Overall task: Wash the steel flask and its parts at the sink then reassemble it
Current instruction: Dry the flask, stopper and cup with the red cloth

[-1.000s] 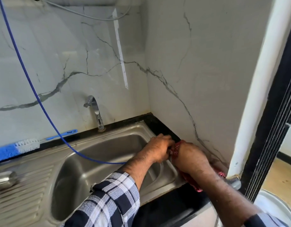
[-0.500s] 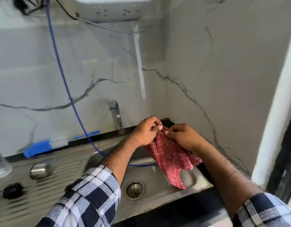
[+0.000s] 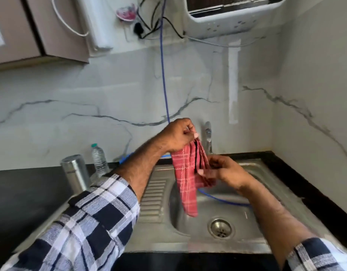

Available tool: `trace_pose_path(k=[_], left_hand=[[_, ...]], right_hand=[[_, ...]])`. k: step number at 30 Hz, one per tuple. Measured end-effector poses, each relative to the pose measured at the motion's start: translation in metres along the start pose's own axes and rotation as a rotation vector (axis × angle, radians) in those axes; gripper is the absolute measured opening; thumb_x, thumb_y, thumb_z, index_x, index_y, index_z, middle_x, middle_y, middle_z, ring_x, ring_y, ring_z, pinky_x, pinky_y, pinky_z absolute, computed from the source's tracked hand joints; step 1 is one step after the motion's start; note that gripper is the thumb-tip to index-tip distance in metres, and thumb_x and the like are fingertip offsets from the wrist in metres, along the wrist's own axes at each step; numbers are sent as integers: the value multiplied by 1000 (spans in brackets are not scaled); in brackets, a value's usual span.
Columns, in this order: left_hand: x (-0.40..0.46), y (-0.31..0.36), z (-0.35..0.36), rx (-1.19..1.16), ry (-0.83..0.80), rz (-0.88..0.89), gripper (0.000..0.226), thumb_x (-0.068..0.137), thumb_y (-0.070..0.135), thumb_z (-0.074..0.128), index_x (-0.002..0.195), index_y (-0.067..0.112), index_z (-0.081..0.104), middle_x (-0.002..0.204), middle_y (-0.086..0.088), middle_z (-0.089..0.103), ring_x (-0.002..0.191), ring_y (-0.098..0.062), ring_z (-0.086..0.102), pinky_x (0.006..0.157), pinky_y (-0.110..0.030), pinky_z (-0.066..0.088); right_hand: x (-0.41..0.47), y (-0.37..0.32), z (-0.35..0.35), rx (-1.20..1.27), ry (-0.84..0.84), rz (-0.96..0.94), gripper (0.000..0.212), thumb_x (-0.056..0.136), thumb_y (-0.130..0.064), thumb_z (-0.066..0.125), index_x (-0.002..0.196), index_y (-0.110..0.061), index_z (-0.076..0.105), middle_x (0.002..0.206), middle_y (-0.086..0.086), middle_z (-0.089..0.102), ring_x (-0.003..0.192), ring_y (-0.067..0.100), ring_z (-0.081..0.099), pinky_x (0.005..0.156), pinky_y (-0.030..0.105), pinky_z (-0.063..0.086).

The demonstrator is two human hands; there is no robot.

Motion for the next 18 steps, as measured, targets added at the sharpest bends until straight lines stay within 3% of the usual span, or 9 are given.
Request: trace_pose_path(k=[3,5,7,8,10,12,16,18], left_hand=[[-5,1,-11,21,-43,-25,15,93,23,81,96,13,70,90,-1,74,82,-18,71,77,-33,58],[-8,-4,-15,14,-62,-79,22,91,30,84,98,15,69,85,-1,72,74,-17,68,69,-33,57],[-12,-11,-15,13,-89,-114,26,91,32,83,100,13,69,79,0,69,65,-12,60,60,-26,50],[-14,-13,-13,13,-101,-126,27,91,33,83,101,12,70,80,-1,69,65,-12,60,60,-26,49],[-17,-18,-8,18,-104,-154,29,92,37,82,102,11,72,87,-3,74,76,-16,68,69,-30,56],[-19,-24,-5,39,-92,-180,35,94,45,77,100,11,74,94,-6,77,90,-23,74,80,-35,59],[-25,-35,-6,-31,-175,-276,77,83,79,65,96,4,74,85,-6,76,74,-19,71,72,-35,59],[-29,-41,-7,-84,-295,-289,81,75,79,71,100,3,74,86,-11,77,75,-19,70,73,-36,59]], right_hand=[[8,-4,32,110,125,-116,49,81,-4,85,124,0,62,99,12,79,88,19,76,78,26,60],[11,-3,39,145,277,-179,43,82,4,84,116,0,57,90,10,74,80,13,74,73,21,58],[13,-3,43,136,350,-245,27,86,0,82,104,0,62,87,9,71,76,12,68,72,19,56],[14,-5,46,145,331,-263,20,89,-7,81,100,1,67,87,10,71,77,14,66,71,20,55],[16,-5,50,184,257,-240,25,89,-22,79,99,0,75,92,14,74,82,20,66,74,26,56],[20,-3,52,200,229,-206,29,86,-21,82,101,2,75,94,16,77,82,21,71,75,29,58],[28,2,53,196,251,-186,16,99,-8,70,100,6,64,86,14,72,71,16,69,65,28,58],[32,1,55,182,244,-190,23,105,-13,63,105,10,58,88,18,69,71,20,66,61,29,58]])
Point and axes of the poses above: each hand's wrist, its own x-axis towards the middle knuckle, its own z-axis out of the palm, y = z × x, the point moved 4 cm from there along x, towards the middle knuckle
